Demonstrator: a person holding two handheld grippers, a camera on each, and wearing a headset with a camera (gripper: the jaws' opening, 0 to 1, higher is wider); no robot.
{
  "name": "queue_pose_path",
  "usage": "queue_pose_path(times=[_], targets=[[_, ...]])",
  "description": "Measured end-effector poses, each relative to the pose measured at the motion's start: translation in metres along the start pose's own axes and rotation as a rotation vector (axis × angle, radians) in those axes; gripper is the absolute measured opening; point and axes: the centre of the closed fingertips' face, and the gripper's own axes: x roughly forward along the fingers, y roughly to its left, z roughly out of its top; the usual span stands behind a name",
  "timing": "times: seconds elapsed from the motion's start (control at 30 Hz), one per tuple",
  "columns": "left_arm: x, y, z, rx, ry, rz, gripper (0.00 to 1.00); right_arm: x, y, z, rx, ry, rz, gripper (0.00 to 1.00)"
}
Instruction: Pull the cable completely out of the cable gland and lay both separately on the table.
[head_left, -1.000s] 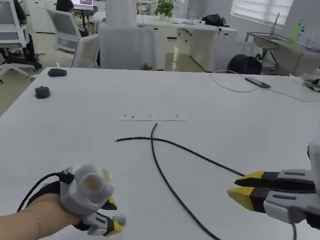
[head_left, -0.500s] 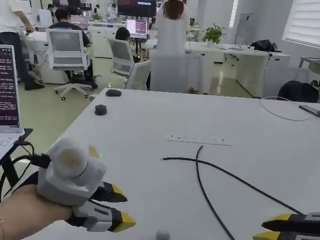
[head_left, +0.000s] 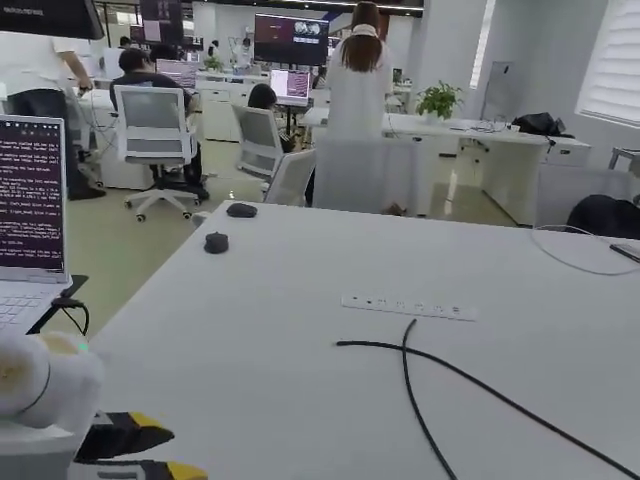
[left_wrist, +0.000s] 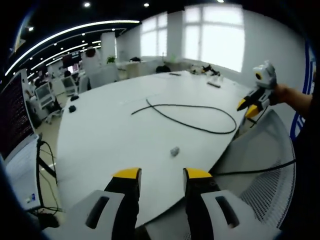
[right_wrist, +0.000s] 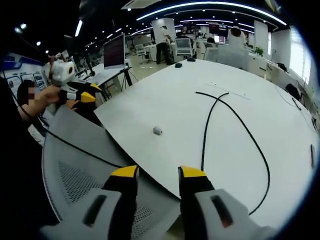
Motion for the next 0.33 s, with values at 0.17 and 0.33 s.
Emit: queue_pose_path(times=[0.17, 0.33], targets=[[-0.006, -0.007, -0.008, -0.079, -0.03, 0.018, 0.42, 0.006, 0.01, -0.011, 0.073, -0.012, 0.005, 0.34], [-0.003, -0.018, -0.015, -0.116, -0.034, 0.004, 0.42, 0.012, 0.017, -0.013, 0.089, -0.006, 0.017, 0.35]])
